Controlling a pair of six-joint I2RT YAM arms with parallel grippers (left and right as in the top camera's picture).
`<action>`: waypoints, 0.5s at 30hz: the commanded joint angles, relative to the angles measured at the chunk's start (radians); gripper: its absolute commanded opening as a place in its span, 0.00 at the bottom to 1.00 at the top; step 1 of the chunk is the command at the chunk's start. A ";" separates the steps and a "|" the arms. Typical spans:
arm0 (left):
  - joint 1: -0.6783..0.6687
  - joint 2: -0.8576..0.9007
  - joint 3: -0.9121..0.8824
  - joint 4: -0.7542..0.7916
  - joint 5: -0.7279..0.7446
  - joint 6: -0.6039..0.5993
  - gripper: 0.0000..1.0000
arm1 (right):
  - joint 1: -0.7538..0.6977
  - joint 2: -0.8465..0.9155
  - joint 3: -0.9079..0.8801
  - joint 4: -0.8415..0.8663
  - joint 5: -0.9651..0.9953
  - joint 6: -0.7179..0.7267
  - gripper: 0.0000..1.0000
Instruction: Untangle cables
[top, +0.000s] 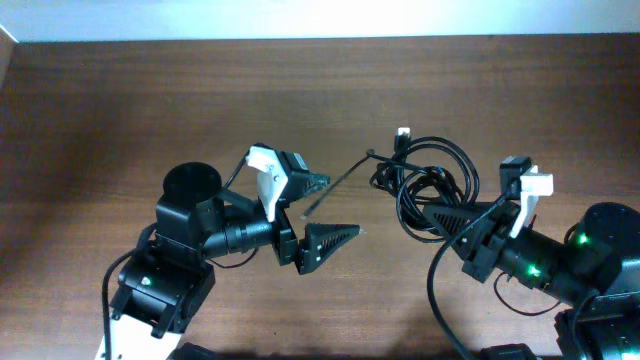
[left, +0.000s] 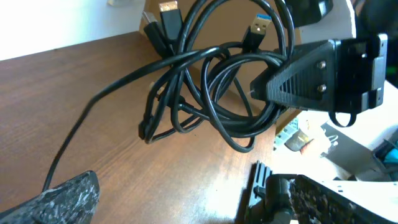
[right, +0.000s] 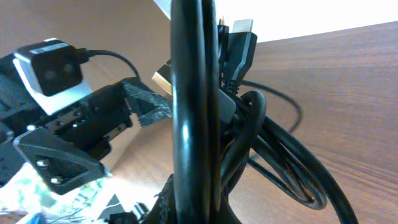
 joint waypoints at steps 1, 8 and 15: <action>0.003 -0.006 0.011 -0.010 -0.003 0.176 0.99 | -0.004 -0.003 0.002 0.014 -0.125 0.031 0.04; 0.002 0.015 0.011 0.038 -0.220 0.196 0.99 | -0.002 -0.003 0.002 -0.025 -0.164 0.030 0.04; -0.136 0.029 0.011 0.082 -0.260 0.479 0.99 | -0.002 -0.003 0.002 -0.054 -0.179 0.027 0.04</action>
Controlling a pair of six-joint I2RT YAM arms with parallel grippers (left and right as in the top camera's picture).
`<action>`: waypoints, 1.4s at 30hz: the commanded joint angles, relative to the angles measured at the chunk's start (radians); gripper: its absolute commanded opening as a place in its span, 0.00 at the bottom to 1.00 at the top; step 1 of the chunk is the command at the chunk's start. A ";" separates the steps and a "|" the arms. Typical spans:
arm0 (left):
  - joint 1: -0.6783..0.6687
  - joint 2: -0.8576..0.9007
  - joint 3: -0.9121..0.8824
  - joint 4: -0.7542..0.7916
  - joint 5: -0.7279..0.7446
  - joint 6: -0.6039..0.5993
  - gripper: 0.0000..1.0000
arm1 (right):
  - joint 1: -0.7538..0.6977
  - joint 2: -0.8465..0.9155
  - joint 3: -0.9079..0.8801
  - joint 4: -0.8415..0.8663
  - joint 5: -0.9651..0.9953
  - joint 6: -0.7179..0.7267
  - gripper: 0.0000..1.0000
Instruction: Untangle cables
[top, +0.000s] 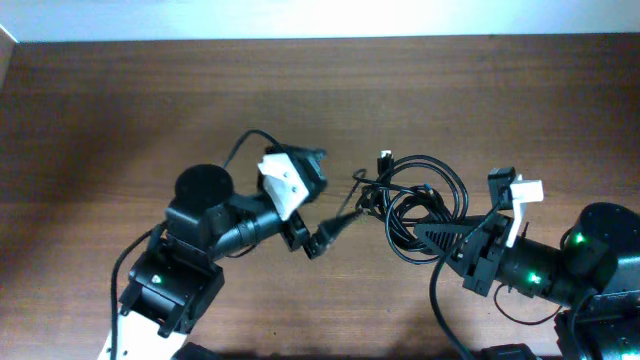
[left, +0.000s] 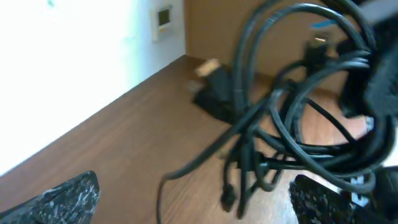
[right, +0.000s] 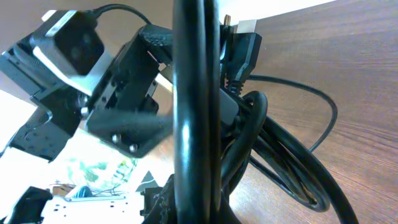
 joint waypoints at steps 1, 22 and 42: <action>-0.075 0.022 0.011 0.003 -0.010 0.184 0.99 | -0.002 -0.003 0.002 0.006 -0.056 -0.003 0.04; -0.142 0.168 0.012 0.080 -0.346 0.253 0.99 | -0.002 -0.003 0.002 -0.351 -0.150 -0.240 0.04; -0.142 0.189 0.011 0.041 -0.863 0.253 0.99 | -0.002 -0.003 0.002 -0.483 -0.207 -0.398 0.04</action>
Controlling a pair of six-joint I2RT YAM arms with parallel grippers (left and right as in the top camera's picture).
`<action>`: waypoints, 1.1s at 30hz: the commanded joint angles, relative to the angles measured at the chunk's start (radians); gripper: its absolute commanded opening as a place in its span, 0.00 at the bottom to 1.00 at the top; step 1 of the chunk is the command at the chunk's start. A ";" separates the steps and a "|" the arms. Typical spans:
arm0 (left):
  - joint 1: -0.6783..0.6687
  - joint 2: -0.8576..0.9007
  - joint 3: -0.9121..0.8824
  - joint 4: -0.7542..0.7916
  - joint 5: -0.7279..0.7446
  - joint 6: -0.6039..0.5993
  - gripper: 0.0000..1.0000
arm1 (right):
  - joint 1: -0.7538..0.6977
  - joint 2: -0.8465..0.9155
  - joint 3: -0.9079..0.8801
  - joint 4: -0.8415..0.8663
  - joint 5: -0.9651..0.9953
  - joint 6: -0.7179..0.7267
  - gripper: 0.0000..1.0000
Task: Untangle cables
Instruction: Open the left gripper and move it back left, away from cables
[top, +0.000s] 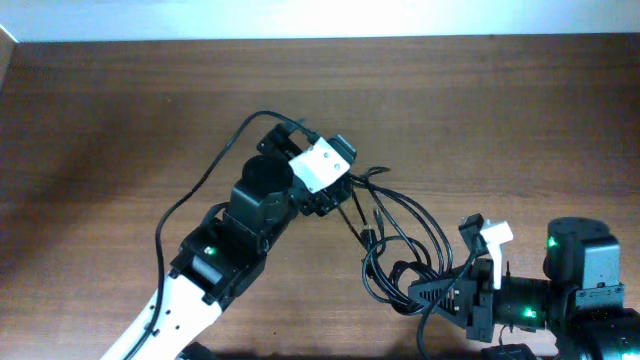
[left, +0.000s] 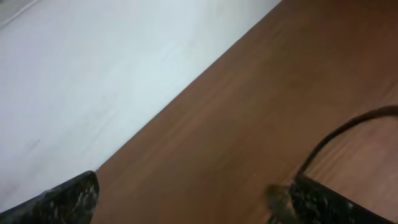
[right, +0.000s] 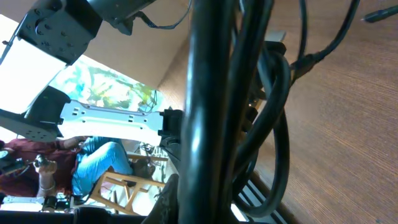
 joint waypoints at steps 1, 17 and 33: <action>0.004 0.021 0.011 -0.050 -0.157 0.005 0.99 | 0.000 -0.004 0.002 0.004 -0.048 -0.027 0.04; 0.004 0.020 0.011 -0.192 -0.274 -0.157 0.99 | 0.000 -0.004 0.002 0.098 -0.048 0.004 0.04; 0.168 0.020 0.011 -0.245 -0.222 -0.225 0.99 | 0.000 -0.004 0.002 0.021 0.039 0.012 0.04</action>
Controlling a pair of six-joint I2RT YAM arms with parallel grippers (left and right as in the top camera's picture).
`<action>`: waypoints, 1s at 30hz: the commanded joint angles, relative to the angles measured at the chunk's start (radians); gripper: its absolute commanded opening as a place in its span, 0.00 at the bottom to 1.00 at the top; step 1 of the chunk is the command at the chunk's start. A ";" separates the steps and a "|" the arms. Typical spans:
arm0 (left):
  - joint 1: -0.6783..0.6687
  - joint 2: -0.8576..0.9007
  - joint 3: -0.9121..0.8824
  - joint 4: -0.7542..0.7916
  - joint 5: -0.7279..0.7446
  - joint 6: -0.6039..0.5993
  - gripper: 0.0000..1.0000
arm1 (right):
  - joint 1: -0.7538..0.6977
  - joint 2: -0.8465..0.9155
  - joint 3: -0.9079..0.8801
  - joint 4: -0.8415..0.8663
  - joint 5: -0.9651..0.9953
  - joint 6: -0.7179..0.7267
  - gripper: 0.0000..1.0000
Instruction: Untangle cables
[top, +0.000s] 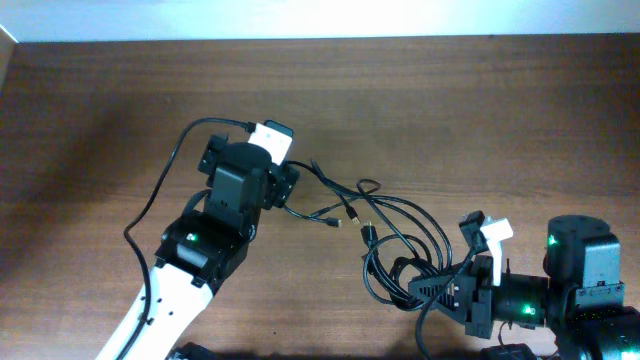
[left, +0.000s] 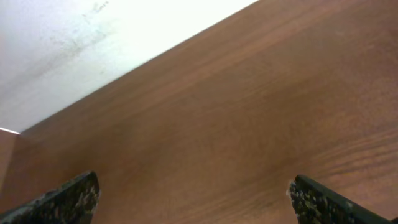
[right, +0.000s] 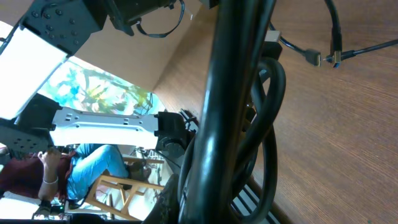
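Black cables (top: 400, 240) lie as a tangle of loops at the lower right of the table, with thinner strands and plug ends (top: 345, 222) trailing left. My right gripper (top: 425, 292) is shut on the thick bundle (right: 230, 112), which fills the right wrist view and hides the gripper (right: 199, 202) there. My left gripper (top: 250, 165) sits left of centre, open. In the left wrist view the left gripper (left: 193, 199) has only bare wood between its wide-spread fingertips (left: 68, 196). A strand reaches its side; contact cannot be told.
The brown wooden table (top: 500, 110) ends at a white wall along the far edge. The left arm's own black lead (top: 165, 190) loops out to the left of the arm. The right arm's base (top: 585, 270) stands at the lower right corner.
My left gripper has moved left, from just left of the table's centre to farther left. The thin strands and plug ends now stretch farther left. The right gripper still holds the bundle in place.
At first my right gripper held the bundle at the right middle, with the open left gripper facing it from the centre. Then the left gripper was close to the loops. Later the right gripper was nearer the front edge. The strands now lie drawn out leftward.
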 joint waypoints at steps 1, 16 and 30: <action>0.008 0.005 0.011 -0.034 0.012 -0.026 0.99 | 0.000 -0.009 0.002 0.002 0.013 0.000 0.04; 0.134 0.005 0.011 -0.490 0.926 0.710 0.99 | 0.000 -0.009 0.002 0.006 0.062 0.007 0.04; 0.133 0.005 0.011 -0.194 1.662 0.362 0.99 | 0.000 -0.005 0.002 0.418 0.290 0.347 0.04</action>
